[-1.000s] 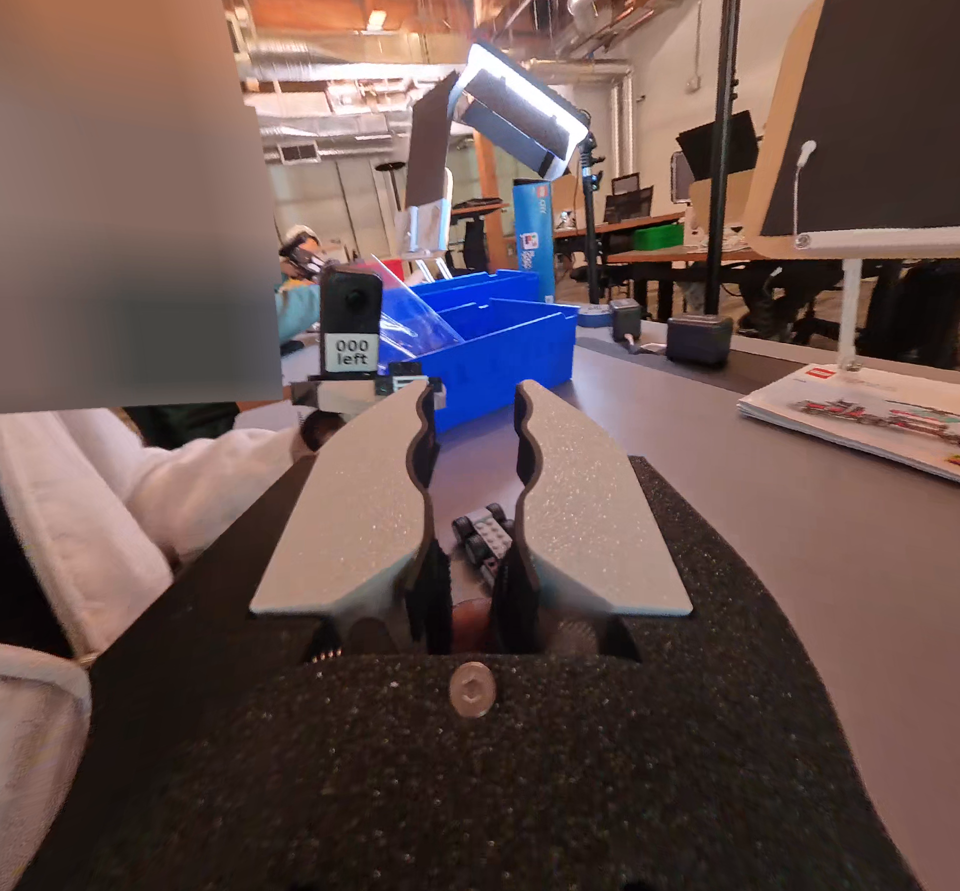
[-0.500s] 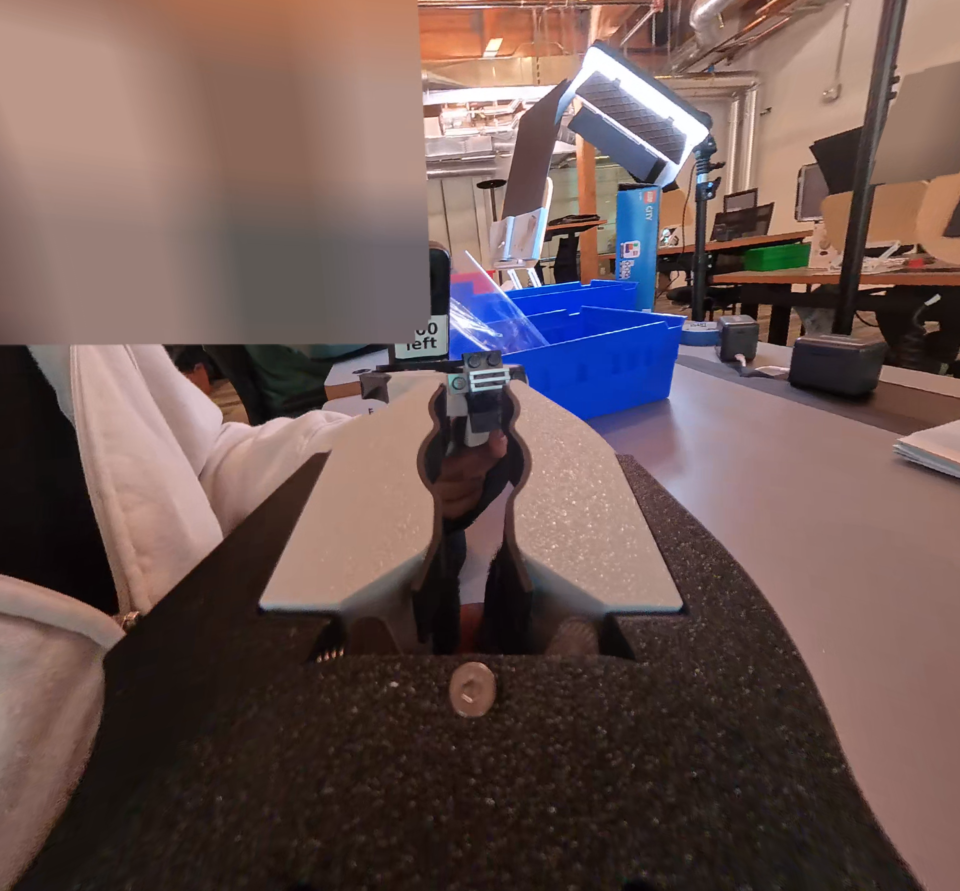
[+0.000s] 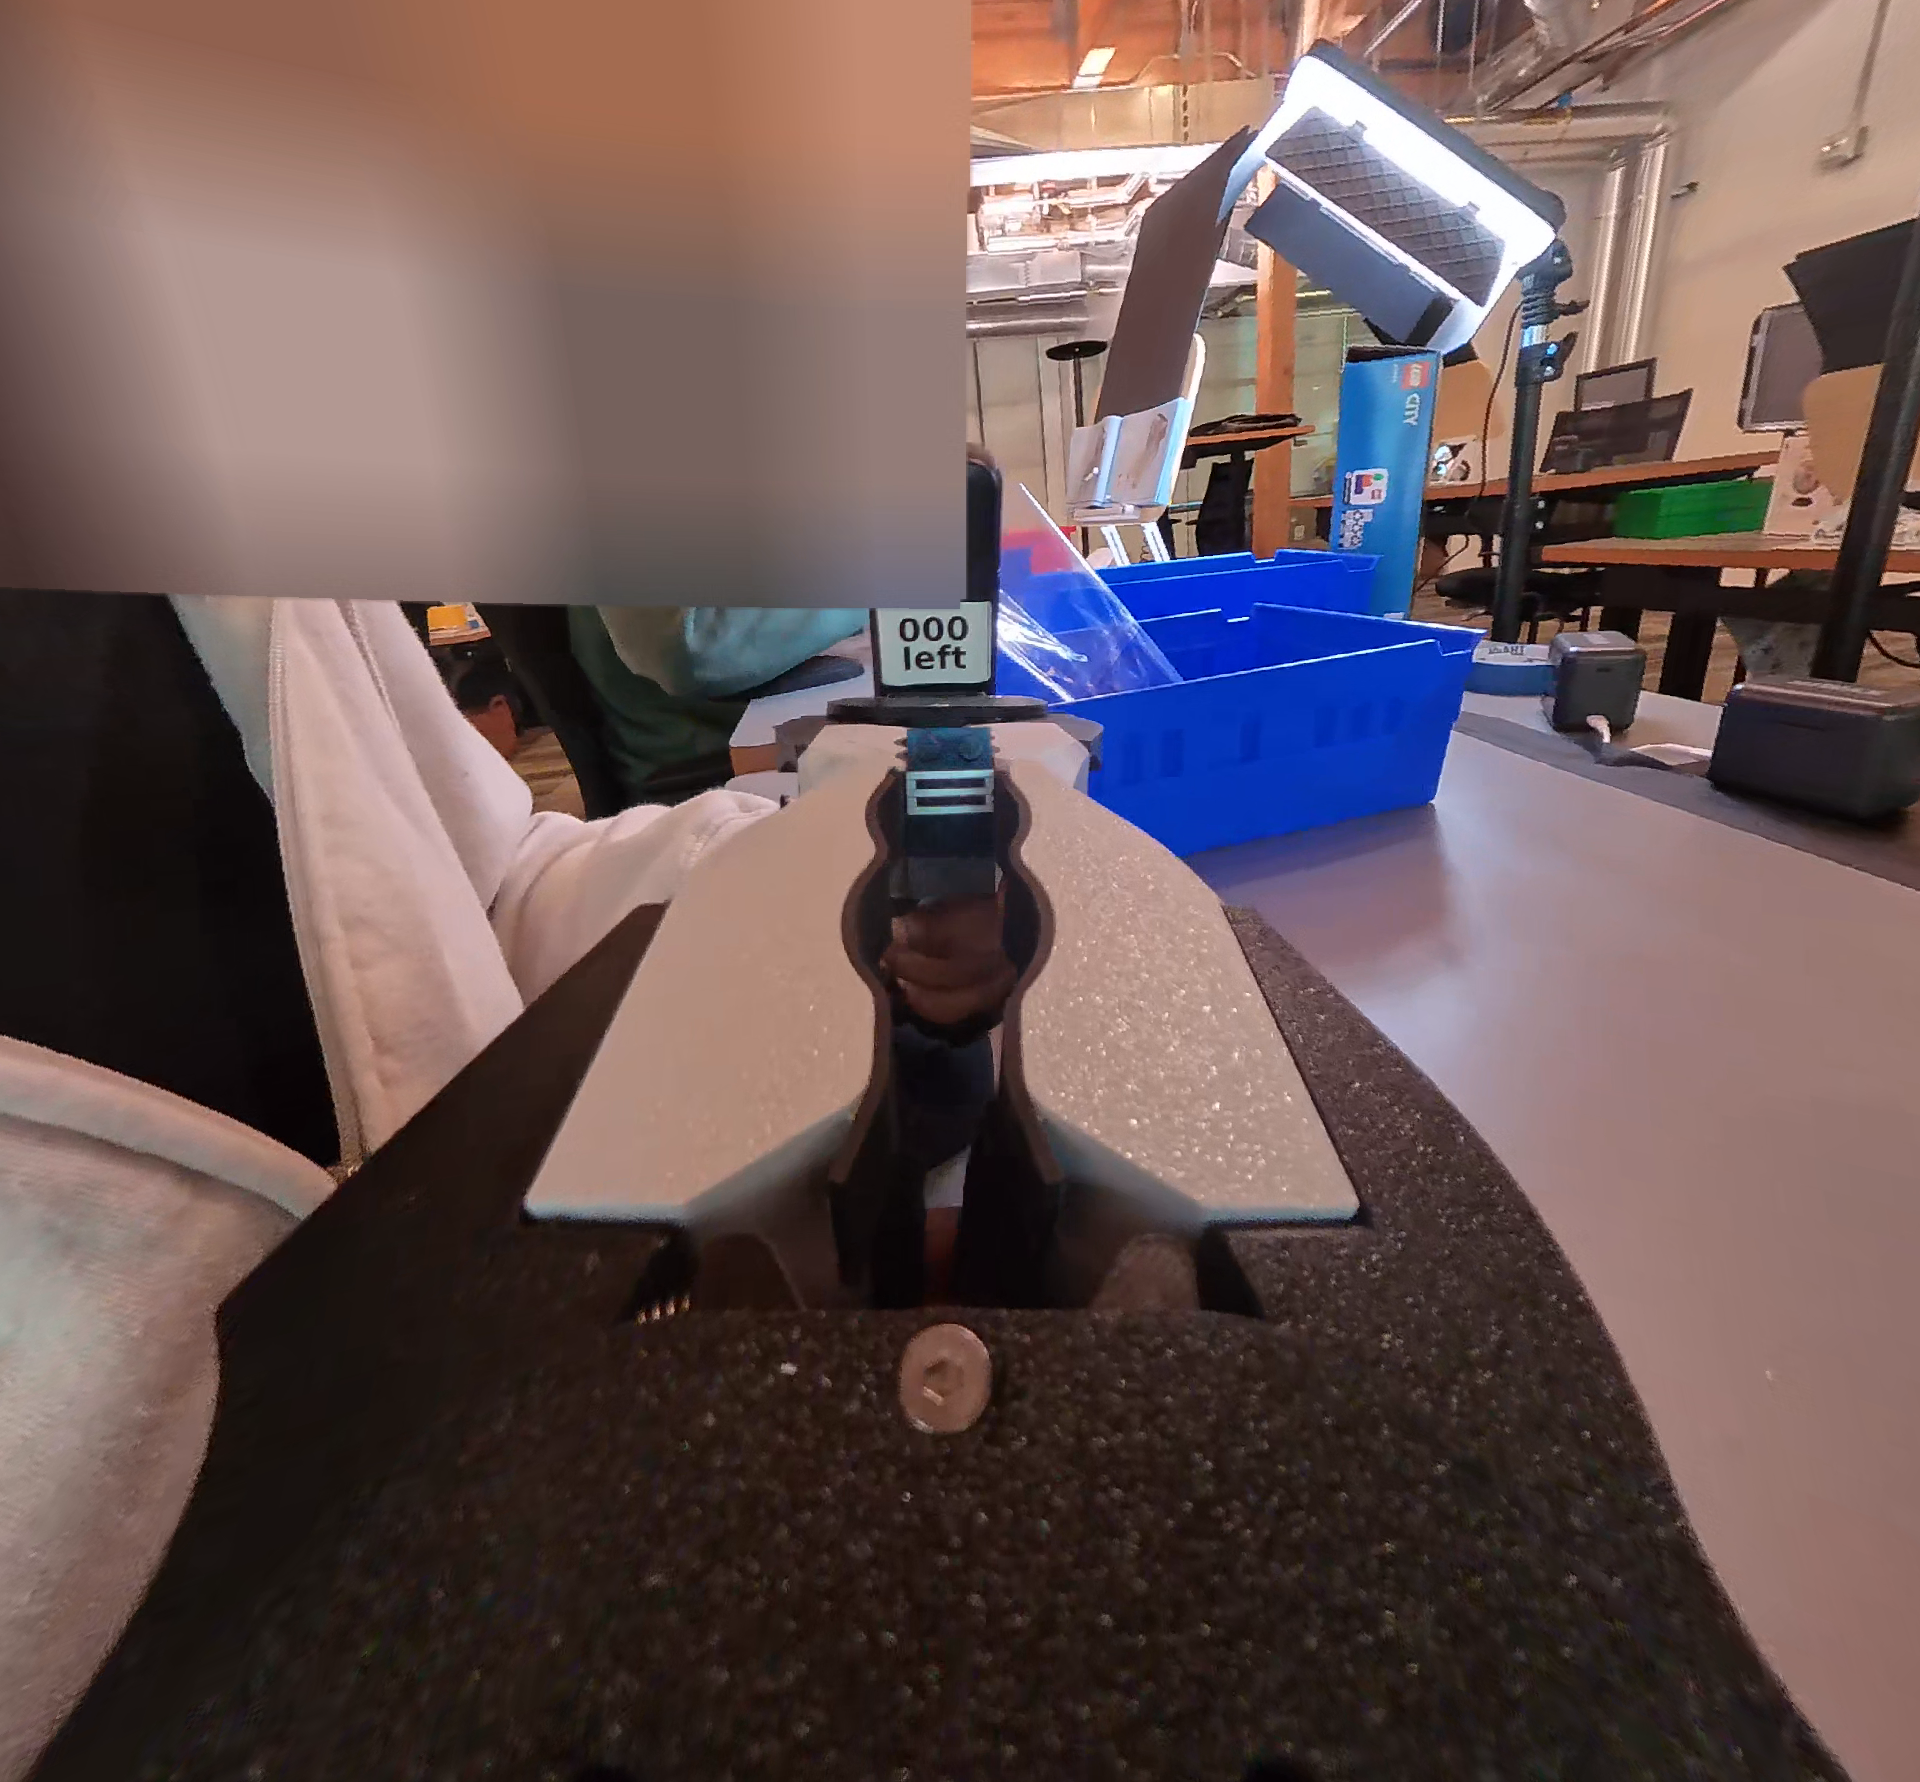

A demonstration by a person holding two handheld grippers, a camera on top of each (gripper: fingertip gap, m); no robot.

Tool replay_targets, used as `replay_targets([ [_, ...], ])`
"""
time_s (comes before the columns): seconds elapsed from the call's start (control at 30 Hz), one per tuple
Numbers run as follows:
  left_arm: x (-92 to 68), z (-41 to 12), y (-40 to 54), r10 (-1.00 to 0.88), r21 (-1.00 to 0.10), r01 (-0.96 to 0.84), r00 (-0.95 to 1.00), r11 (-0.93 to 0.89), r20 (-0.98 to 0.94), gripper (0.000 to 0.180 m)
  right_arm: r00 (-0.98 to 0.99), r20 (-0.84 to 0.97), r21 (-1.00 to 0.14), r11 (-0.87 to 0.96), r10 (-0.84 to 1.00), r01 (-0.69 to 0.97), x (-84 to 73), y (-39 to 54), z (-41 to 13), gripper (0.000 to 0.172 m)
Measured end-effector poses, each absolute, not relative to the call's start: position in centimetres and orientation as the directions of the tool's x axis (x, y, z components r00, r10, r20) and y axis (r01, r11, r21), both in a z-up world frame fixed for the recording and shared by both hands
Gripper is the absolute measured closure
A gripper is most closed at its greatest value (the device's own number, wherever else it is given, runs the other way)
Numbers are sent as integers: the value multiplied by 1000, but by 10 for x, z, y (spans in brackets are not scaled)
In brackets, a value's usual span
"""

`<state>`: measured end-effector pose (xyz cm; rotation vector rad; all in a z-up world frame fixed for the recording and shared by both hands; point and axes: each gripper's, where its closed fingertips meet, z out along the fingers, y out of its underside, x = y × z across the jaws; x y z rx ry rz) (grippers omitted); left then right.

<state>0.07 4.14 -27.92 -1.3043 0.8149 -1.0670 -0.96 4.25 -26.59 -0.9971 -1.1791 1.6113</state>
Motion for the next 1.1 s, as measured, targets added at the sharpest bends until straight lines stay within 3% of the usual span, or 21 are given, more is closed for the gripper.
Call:
replay_targets([
  [0.53, 0, -291, 35, -951, -990, 65, 278, -124, 137, 164, -287, -50, -987, -91, 957, -130, -12, 38, -276, 156],
  [0.87, -4, -301, 40, -928, -996, -89, 371, -16, -18, 164, -292, -95, -991, -117, 952, -60, -14, 39, -286, 150],
  [1.0, -9, -295, 52, -832, -968, -179, 499, 175, -243, 164, -292, -244, -959, -275, 925, -73, -13, 50, -282, 150],
  [1.1, -17, -282, 58, -610, -837, -345, 574, 425, -547, 164, -332, -387, -896, -436, 860, -87, -13, 57, -277, 152],
])
